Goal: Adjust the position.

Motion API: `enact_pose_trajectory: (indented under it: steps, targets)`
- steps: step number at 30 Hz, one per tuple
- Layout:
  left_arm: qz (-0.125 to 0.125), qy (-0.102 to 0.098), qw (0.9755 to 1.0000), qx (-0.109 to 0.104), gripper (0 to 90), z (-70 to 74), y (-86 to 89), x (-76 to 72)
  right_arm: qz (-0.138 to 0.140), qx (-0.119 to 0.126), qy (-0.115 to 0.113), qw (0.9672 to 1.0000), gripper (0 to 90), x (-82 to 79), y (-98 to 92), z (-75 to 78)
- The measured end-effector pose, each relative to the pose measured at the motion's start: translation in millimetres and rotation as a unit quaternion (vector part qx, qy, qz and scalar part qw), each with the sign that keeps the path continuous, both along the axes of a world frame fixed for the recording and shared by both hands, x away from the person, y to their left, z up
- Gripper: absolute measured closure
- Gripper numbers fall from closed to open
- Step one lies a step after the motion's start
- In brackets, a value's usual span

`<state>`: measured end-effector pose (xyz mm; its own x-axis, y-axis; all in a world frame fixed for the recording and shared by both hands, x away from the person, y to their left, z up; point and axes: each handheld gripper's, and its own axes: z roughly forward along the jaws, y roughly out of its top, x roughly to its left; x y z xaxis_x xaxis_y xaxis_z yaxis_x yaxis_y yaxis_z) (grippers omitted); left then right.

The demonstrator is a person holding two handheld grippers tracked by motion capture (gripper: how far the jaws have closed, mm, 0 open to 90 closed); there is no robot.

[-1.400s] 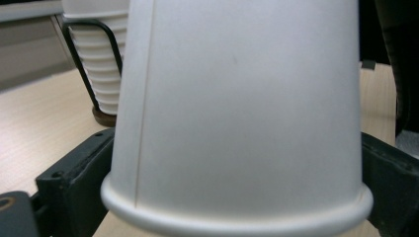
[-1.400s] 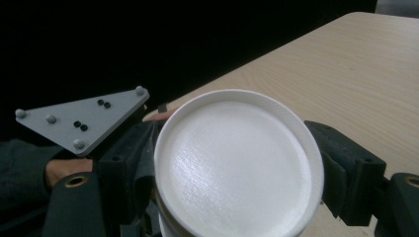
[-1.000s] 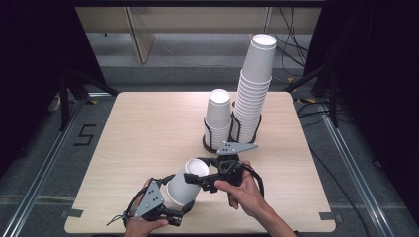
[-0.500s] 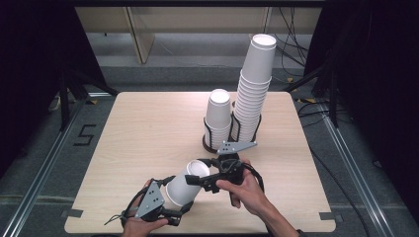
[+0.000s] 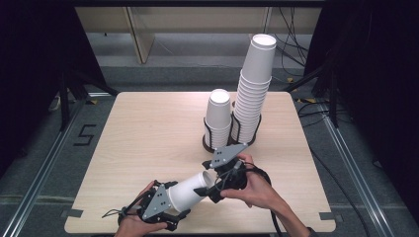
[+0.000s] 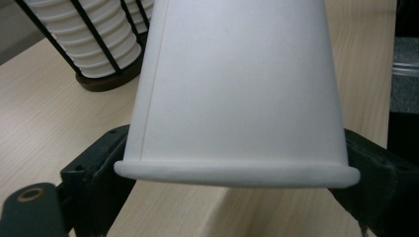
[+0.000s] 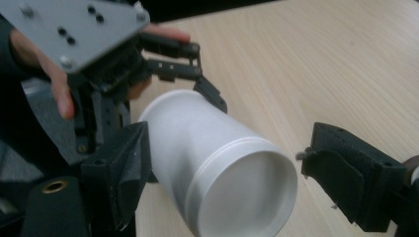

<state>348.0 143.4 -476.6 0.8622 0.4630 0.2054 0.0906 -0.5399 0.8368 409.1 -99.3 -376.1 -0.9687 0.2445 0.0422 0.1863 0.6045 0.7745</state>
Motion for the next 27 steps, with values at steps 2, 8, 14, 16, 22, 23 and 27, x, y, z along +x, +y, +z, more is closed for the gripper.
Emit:
enact_pose_trajectory:
  steps: [2,8,14,16,22,23,27]
  targets:
    - [0.002,-0.003,1.0000,0.004,10.3,-1.2,-0.8,0.0,0.011,-0.023,-0.010,0.9996,18.1,-1.8,1.3,0.1]
    - [-0.016,-0.004,0.9989,0.045,10.2,1.5,-0.5,-0.7,0.052,-0.065,-0.023,0.9963,17.9,-5.2,5.4,-2.7]
    - [-0.031,-0.009,0.9967,0.075,10.2,4.2,-2.5,-3.3,0.095,-0.138,-0.058,0.9841,16.6,-9.2,18.8,-15.1]
    - [-0.037,-0.008,0.9960,0.081,10.3,5.2,-3.4,-4.0,0.103,-0.146,-0.064,0.9819,16.6,-9.6,21.4,-17.0]
    - [-0.057,-0.016,0.9931,0.102,10.3,6.3,-5.4,-7.0,0.137,-0.213,-0.076,0.9645,16.6,-17.3,33.6,-28.7]
    - [-0.065,-0.014,0.9924,0.103,10.3,5.6,-6.9,-7.9,0.152,-0.226,-0.077,0.9590,17.2,-18.0,37.6,-31.7]
    - [-0.072,-0.017,0.9920,0.103,10.2,5.8,-8.0,-9.0,0.152,-0.251,-0.060,0.9540,21.1,-20.6,42.5,-38.0]
